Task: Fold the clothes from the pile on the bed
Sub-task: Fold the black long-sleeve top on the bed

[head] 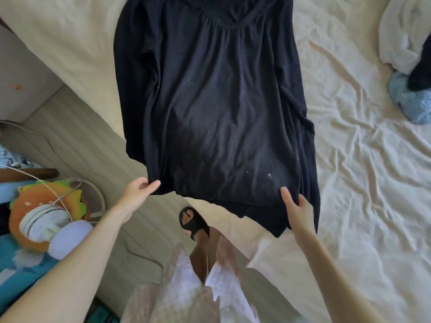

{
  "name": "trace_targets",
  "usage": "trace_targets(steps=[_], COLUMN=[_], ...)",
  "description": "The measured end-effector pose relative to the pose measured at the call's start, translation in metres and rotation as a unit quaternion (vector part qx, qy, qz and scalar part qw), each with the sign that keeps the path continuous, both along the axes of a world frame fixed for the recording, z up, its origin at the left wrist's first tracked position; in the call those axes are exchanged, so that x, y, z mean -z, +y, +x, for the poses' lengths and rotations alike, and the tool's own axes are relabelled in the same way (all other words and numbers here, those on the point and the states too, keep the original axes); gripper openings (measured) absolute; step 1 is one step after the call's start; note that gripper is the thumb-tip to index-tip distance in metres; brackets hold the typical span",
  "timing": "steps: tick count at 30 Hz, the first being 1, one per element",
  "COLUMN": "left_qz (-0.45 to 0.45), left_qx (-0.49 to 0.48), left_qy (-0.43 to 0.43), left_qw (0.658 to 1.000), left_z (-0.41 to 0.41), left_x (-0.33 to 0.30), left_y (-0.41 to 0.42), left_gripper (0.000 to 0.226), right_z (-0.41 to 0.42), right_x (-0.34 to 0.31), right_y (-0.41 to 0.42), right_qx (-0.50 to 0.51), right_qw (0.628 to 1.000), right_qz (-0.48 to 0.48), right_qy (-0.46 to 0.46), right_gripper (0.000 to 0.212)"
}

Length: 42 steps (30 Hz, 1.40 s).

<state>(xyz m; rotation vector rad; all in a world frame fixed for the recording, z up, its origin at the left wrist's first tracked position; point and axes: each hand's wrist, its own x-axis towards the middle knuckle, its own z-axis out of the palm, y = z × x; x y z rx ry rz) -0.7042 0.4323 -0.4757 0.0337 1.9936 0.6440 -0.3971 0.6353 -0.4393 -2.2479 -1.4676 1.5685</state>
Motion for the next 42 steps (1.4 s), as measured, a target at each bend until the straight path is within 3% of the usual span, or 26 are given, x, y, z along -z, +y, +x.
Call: trace_targets(steps=[2, 5, 8, 12, 21, 26, 31, 33, 35, 38, 42], left_qz=[-0.020, -0.010, 0.035, 0.055, 0.049, -0.016, -0.116, -0.104, -0.061, 0.005, 0.049], left_qx=[0.011, -0.041, -0.123, -0.096, -0.067, -0.111, -0.033, 0.041, 0.107, 0.203, 0.350], left_qy=[0.012, 0.097, 0.179, 0.250, 0.063, 0.112, 0.083, 0.107, 0.128, 0.151, 0.217], left_qw=[1.000, 0.994, 0.975, 0.962, 0.995, 0.987, 0.989, 0.988, 0.984, 0.967, 0.910], left_z=[0.012, 0.022, 0.023, 0.026, 0.045, 0.047, 0.054, 0.058, 0.066, 0.082, 0.104], left_x=[0.005, 0.001, -0.013, -0.033, -0.045, -0.040, -0.045, -0.053, -0.062, -0.071, -0.067], left_y=[-0.007, -0.007, -0.010, -0.026, -0.070, -0.083, -0.059, -0.031, 0.003, 0.058, 0.124], left_gripper=[0.018, 0.021, 0.025, 0.025, 0.007, 0.009, 0.031, 0.031, 0.031, 0.034, 0.042], right_z=[0.005, 0.012, 0.015, 0.013, 0.026, 0.046, 0.061, 0.061, 0.056, 0.045, 0.020], right_x=[0.001, -0.001, -0.009, -0.019, -0.029, -0.028, -0.028, -0.031, -0.034, -0.032, -0.020], right_y=[-0.008, -0.018, -0.024, -0.032, -0.055, -0.058, -0.036, -0.017, 0.006, 0.044, 0.093], right_qx=[-0.003, 0.016, 0.024, 0.000, -0.059, -0.068, -0.166, -0.177, -0.139, -0.121, -0.094], right_qw=[0.999, 0.998, 0.998, 0.991, 0.992, 0.986, 0.975, 0.969, 0.977, 0.981, 0.989], right_qz=[-0.020, -0.036, 0.053, 0.116, 0.101, 0.141, 0.055, 0.085, 0.090, 0.098, 0.068], right_qy=[0.024, 0.051, -0.003, -0.061, -0.046, -0.064, -0.134, -0.150, -0.134, -0.114, -0.089], right_gripper=[0.023, 0.013, 0.029, 0.028, 0.026, 0.032, 0.015, 0.020, 0.009, 0.030, 0.053])
